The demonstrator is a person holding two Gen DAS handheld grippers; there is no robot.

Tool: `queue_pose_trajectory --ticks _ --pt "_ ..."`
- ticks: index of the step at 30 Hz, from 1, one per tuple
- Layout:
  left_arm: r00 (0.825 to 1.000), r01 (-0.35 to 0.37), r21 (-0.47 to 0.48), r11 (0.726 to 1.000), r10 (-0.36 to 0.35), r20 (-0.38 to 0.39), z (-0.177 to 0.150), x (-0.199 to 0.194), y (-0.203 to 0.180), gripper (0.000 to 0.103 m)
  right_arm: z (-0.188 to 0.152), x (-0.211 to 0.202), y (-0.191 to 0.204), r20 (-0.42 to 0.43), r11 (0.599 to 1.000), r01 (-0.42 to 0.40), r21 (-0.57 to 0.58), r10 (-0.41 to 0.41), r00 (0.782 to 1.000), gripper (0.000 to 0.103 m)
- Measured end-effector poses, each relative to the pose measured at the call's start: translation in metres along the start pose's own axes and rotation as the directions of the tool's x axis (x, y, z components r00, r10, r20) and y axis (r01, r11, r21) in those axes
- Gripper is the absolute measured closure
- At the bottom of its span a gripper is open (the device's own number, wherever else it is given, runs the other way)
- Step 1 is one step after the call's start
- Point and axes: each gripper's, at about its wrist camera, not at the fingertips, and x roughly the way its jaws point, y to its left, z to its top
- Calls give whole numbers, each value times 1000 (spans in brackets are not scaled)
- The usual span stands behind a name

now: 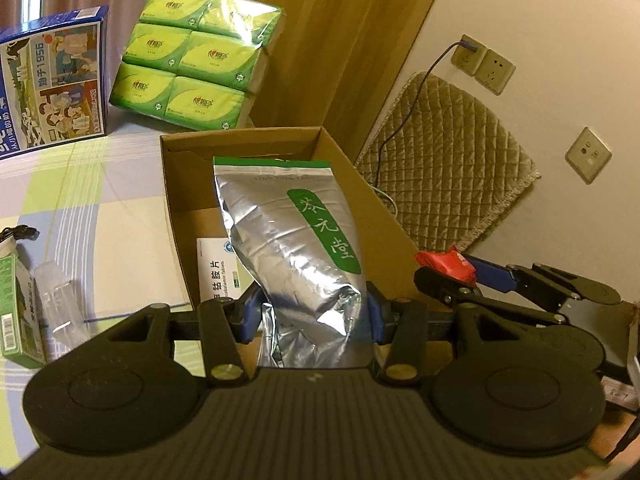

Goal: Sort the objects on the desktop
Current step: 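Lower the foil bag with the left tool while the right tool lowers the candy packet into the box, then open both tools to drop the foil bag and candy packet into the box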

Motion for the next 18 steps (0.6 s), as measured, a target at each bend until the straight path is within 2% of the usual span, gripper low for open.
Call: queue_pose_trajectory --ticks 1,3,10,15,16,18 --pt "1000 1 -4 1000 -1 3 1 3 2 56 0 3 0 -3 1000 -1 0 1 1000 63" --pt "1000 4 -18 1000 -4 23 0 3 8 44 0 8 1 -9 1000 -6 2 6 1000 63" --pt "997 -19 -16 1000 20 75 -4 -12 18 44 -1 19 7 -21 999 -31 23 32 999 63" --pt "996 -32 -21 999 34 80 -9 -20 27 38 -1 22 8 -20 997 -59 56 60 998 61" --pt "996 -35 -20 999 37 79 -10 -21 28 38 0 22 8 -18 996 -66 59 67 998 55" --pt "996 -48 -24 999 49 75 -14 -22 32 35 1 21 8 -9 996 -55 64 55 998 20"
